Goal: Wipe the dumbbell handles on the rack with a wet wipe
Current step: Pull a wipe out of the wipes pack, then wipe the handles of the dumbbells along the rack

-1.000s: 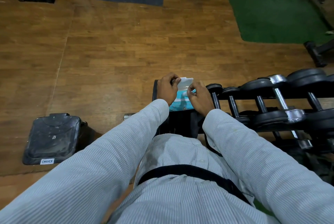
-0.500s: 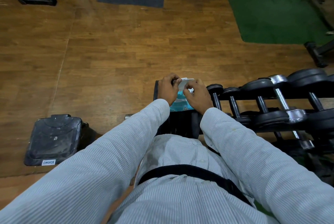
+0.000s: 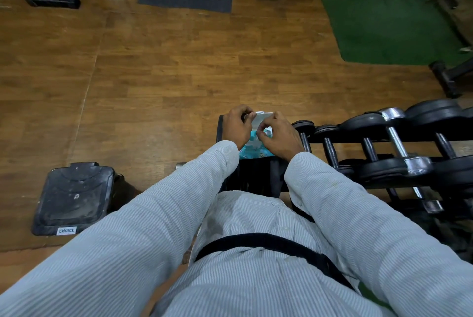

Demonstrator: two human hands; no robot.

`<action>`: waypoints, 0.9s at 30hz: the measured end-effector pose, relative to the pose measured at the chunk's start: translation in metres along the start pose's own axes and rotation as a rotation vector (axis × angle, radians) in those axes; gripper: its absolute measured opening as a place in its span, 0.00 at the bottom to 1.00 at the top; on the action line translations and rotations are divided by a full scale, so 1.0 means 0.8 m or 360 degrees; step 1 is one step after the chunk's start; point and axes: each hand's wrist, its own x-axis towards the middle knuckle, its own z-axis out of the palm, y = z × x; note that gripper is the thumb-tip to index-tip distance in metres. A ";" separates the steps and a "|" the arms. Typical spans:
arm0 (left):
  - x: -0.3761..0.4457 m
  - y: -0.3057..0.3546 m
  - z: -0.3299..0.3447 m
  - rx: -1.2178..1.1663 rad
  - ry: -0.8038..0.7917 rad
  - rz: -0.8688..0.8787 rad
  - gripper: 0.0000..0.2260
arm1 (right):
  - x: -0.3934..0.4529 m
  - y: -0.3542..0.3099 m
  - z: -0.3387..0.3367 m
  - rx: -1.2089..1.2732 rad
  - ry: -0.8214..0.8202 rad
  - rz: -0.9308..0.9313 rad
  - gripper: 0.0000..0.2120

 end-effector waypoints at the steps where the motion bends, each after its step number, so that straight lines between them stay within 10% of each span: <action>1: 0.000 0.000 0.000 0.0003 0.0002 0.0001 0.05 | -0.002 0.002 -0.002 -0.0002 -0.0019 -0.0046 0.07; 6: -0.001 0.001 0.001 0.0020 0.0012 0.0004 0.05 | -0.010 0.013 -0.008 -0.0269 -0.0041 -0.0235 0.07; 18: 0.000 -0.005 -0.002 0.0089 0.0017 -0.0012 0.04 | 0.017 -0.009 -0.034 0.2118 0.0517 0.1213 0.04; 27: -0.019 0.013 -0.001 0.0119 0.0025 0.0033 0.07 | 0.011 0.005 -0.037 0.2233 0.0579 0.1375 0.07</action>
